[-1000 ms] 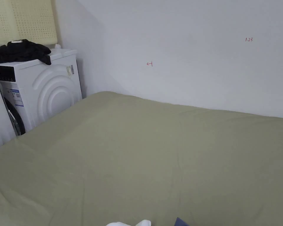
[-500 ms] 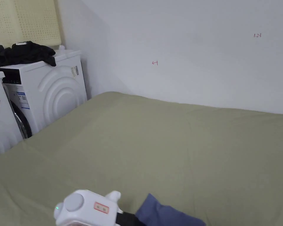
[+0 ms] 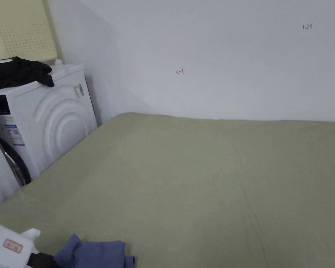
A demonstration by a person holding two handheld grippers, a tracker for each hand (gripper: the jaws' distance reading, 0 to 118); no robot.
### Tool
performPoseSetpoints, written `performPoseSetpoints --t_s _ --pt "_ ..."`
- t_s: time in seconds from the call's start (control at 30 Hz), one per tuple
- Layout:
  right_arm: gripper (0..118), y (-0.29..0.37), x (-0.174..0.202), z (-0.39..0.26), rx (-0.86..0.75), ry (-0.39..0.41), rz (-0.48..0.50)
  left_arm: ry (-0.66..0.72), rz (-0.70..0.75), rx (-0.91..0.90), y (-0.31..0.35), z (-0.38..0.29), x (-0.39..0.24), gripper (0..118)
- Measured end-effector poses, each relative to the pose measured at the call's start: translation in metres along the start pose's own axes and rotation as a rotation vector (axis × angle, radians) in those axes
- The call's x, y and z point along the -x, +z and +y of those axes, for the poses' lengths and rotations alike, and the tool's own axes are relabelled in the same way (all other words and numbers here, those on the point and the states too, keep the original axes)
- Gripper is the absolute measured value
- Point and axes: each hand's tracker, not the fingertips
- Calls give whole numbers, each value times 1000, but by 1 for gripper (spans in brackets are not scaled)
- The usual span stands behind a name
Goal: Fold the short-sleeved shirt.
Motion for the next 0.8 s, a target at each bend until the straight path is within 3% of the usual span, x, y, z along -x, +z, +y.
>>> performPoseSetpoints --t_s 0.07,0.1,0.13,0.2,0.23,0.33,0.43,0.47,0.5,0.53,0.57,0.6,0.67,0.8 --pt "1 5 -1 3 5 8 -15 -11 -36 -15 1 -1 2 21" --pt "1 8 0 4 5 14 -23 -21 -32 -17 2 -2 -1 28" --pt "1 13 1 4 -1 19 -32 -35 -6 -33 2 8 15 41" --pt "1 25 -1 7 -13 14 -23 -44 120 -73 15 12 17 84" --pt "1 32 1 9 -20 17 -21 -31 133 -91 29 13 14 91" --pt "1 57 6 17 -61 85 -51 -36 255 -295 75 5 -19 91" --pt "1 73 16 28 -99 182 -217 -109 304 -527 99 -35 -100 90" --pt "1 77 19 33 -104 212 -286 -144 307 -563 97 -46 -128 89" --pt "1 80 21 37 -101 220 -318 -184 319 -592 93 -58 -152 80" --pt "1 85 22 40 -136 226 -332 -229 318 -594 83 -67 -173 57" --pt "1 90 26 43 -155 217 -353 -269 307 -596 72 -79 -200 13" --pt "1 96 30 46 -159 207 -367 -305 299 -582 61 -88 -221 0" --pt "1 111 36 51 -196 210 -406 -386 312 -615 35 -126 -286 0" --pt "1 139 60 55 -256 310 -597 -469 257 -758 7 -179 -367 0"
